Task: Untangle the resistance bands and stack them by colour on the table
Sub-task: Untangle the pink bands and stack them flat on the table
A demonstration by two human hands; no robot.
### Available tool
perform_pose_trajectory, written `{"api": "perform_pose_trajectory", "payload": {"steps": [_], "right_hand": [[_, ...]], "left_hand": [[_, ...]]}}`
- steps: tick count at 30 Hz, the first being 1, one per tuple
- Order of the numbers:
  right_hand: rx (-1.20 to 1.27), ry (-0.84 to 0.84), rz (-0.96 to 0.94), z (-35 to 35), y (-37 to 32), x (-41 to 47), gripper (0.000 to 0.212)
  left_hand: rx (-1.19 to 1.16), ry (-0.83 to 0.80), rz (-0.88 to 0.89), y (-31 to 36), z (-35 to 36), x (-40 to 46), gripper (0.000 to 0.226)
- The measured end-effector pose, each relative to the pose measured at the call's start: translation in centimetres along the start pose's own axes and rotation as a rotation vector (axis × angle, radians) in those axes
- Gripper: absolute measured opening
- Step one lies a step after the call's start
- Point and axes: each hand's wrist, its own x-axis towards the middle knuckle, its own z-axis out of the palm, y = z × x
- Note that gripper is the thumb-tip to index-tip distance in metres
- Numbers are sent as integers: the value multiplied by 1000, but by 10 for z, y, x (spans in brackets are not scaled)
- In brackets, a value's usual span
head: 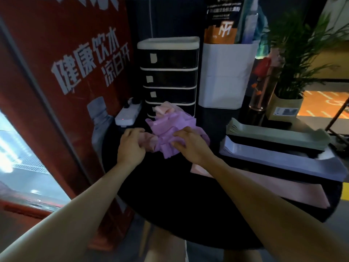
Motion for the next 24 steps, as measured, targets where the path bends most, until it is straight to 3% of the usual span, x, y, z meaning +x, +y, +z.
{"api": "perform_pose_trajectory", "payload": {"steps": [5, 9, 15, 18, 24], "right_hand": [[48, 14, -45, 13, -7, 22, 33], [56, 9, -32, 21, -3, 35, 32], [122, 11, -33, 22, 0, 44, 23], [175, 15, -46, 16, 1, 47, 20], [157, 39, -81, 2, -2, 53, 20]], "left_hand": [[66, -168, 53, -22, 4, 15, 63], [133, -233, 81, -32, 13, 21, 49], [-61, -162, -16, -37, 10, 31, 11], [-124, -74, -42, -28, 4, 39, 6], [-234, 67, 27, 11, -26, 66, 15]]}}
